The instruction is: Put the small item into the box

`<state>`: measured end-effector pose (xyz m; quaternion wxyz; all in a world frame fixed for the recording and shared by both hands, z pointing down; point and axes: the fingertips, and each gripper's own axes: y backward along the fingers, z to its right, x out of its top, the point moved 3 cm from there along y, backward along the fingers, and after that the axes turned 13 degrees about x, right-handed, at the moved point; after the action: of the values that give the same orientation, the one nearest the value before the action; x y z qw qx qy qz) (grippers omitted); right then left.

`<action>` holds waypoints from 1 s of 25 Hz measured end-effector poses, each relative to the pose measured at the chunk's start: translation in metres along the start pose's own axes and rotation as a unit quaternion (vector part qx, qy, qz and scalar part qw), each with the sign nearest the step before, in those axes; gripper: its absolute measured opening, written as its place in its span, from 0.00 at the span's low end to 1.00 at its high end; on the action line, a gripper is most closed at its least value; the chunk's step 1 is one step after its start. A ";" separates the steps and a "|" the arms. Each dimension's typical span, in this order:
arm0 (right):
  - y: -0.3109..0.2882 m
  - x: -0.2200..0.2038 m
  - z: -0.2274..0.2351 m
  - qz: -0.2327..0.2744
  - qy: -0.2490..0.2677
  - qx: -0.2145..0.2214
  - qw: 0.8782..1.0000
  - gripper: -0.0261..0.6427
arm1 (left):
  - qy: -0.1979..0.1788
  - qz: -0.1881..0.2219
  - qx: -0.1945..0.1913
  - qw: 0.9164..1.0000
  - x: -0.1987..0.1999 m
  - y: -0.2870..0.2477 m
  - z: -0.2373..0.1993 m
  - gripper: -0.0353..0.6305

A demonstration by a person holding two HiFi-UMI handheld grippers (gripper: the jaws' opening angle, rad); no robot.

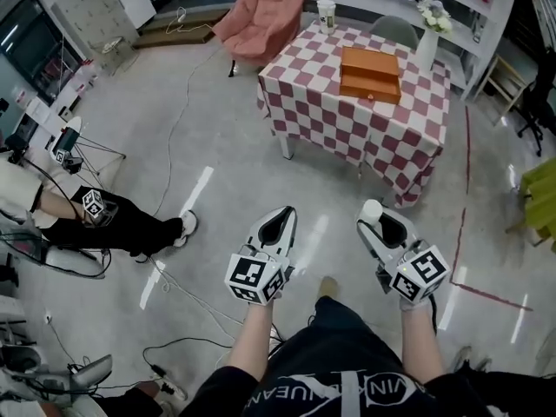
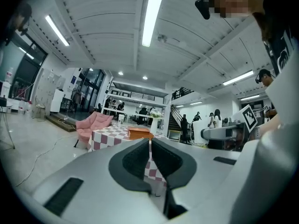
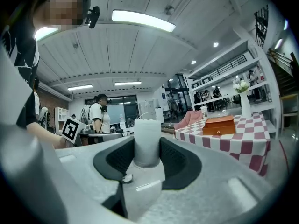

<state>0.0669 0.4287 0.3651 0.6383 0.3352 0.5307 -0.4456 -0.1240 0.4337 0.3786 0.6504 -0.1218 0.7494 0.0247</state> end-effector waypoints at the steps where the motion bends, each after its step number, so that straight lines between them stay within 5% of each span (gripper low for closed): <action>1: -0.004 0.002 0.007 0.001 -0.003 0.002 1.000 0.29 | 0.000 -0.002 0.001 1.000 0.002 -0.007 -0.002 0.08; 17: -0.032 0.019 0.107 0.012 -0.025 -0.002 1.000 0.29 | 0.010 -0.006 0.005 1.000 0.005 -0.108 -0.022 0.08; 25: -0.034 0.013 0.122 0.010 -0.032 0.007 0.999 0.29 | 0.009 -0.016 0.013 1.000 0.001 -0.124 -0.023 0.08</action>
<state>0.0822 0.3027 0.3797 0.6571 0.3310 0.5032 -0.4533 -0.1197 0.3090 0.3962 0.6452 -0.1252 0.7536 0.0035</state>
